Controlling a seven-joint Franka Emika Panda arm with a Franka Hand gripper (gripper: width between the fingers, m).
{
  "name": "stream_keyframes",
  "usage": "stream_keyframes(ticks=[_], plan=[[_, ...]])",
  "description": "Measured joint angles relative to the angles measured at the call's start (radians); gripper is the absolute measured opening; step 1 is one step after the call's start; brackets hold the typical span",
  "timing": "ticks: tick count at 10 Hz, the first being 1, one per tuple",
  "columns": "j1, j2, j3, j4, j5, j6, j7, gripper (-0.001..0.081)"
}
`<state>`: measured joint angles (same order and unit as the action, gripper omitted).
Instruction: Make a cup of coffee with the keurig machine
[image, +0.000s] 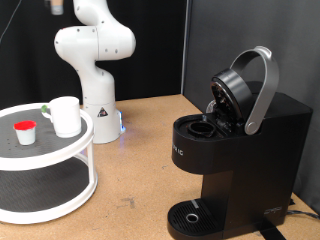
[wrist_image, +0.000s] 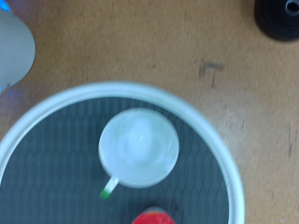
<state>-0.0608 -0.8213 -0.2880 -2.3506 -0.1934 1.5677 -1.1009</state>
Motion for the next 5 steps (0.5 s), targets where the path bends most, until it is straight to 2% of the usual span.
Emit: stream_keyframes(ticks=[3, 5], plan=[[-0.032, 0.005, -0.068, 0.016, -0.041, 0.011, -0.014, 0.0805], [-0.036, 0.01, -0.097, 0.025, -0.055, 0.015, -0.017, 0.0805]])
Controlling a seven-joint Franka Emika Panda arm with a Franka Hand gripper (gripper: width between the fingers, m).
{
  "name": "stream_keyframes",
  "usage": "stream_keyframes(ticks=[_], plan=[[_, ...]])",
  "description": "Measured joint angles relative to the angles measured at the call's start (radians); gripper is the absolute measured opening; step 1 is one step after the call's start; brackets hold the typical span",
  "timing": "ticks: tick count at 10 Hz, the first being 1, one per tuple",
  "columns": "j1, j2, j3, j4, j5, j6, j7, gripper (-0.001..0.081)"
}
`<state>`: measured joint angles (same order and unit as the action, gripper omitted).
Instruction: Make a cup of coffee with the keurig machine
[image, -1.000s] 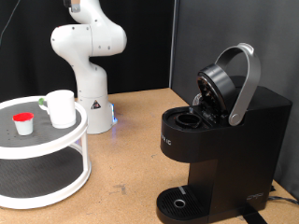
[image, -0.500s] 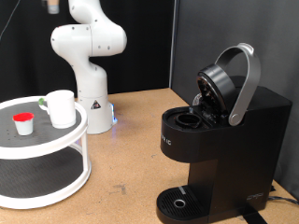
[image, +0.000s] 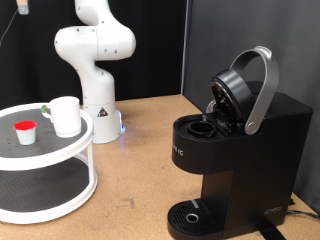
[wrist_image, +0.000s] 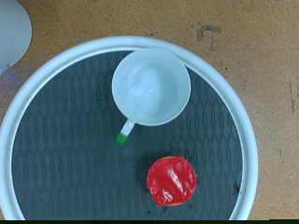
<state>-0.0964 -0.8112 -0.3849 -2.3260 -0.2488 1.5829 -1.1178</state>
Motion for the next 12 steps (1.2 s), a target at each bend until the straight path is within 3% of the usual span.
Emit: stream_keyframes(ticks=[8, 12], plan=[[0.0, 0.009, -0.04, -0.015, -0.023, 0.016, -0.089, 0.0805], [0.0, 0.043, -0.092, -0.109, -0.037, 0.163, -0.1, 0.0805]])
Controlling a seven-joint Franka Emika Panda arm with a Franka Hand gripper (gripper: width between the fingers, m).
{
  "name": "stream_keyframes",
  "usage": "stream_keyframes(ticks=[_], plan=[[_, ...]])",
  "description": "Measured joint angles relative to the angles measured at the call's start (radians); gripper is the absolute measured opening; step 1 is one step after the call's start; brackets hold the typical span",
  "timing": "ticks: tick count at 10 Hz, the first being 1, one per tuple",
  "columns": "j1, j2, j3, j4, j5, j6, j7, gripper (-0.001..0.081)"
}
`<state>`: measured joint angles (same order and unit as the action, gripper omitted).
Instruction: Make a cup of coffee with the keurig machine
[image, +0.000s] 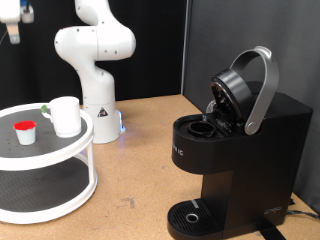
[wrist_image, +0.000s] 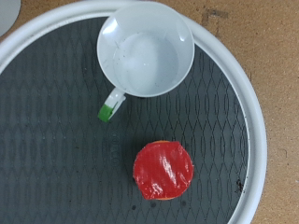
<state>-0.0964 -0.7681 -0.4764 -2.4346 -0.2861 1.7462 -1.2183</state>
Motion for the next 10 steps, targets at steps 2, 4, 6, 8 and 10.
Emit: stream_keyframes(ticks=[2, 4, 6, 8, 10], plan=[[0.0, 0.051, -0.019, -0.045, -0.002, 0.084, 0.006, 0.0805], [0.0, 0.111, -0.026, -0.078, -0.002, 0.159, 0.016, 0.0805], [0.0, 0.15, -0.026, -0.074, -0.002, 0.179, 0.017, 0.0805], [0.001, 0.15, -0.039, -0.082, -0.002, 0.196, -0.057, 0.0805], [-0.002, 0.159, -0.048, -0.126, -0.02, 0.292, -0.049, 0.0805]])
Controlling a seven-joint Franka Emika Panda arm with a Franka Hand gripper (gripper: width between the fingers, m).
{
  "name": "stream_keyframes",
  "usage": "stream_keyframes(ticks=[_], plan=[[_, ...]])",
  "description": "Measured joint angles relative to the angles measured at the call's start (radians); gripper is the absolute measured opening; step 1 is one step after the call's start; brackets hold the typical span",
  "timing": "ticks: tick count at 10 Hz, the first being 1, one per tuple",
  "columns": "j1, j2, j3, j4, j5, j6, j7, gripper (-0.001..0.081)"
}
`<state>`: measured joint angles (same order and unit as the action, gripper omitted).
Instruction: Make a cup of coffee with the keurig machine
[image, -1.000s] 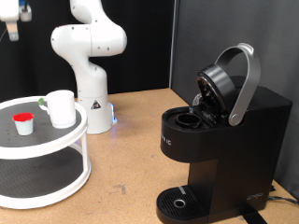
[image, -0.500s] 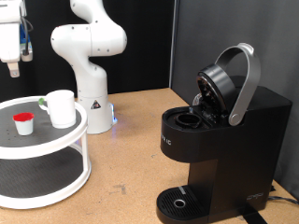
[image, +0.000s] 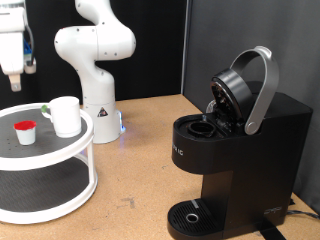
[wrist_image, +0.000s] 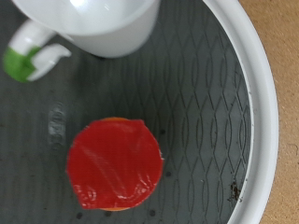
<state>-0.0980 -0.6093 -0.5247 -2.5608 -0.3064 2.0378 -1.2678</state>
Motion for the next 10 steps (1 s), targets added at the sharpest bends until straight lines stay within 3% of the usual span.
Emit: stream_keyframes(ticks=[5, 10], plan=[[-0.003, 0.084, -0.003, -0.065, -0.025, 0.125, 0.015, 0.0805], [-0.01, 0.112, -0.022, -0.125, -0.051, 0.224, 0.01, 0.0805]])
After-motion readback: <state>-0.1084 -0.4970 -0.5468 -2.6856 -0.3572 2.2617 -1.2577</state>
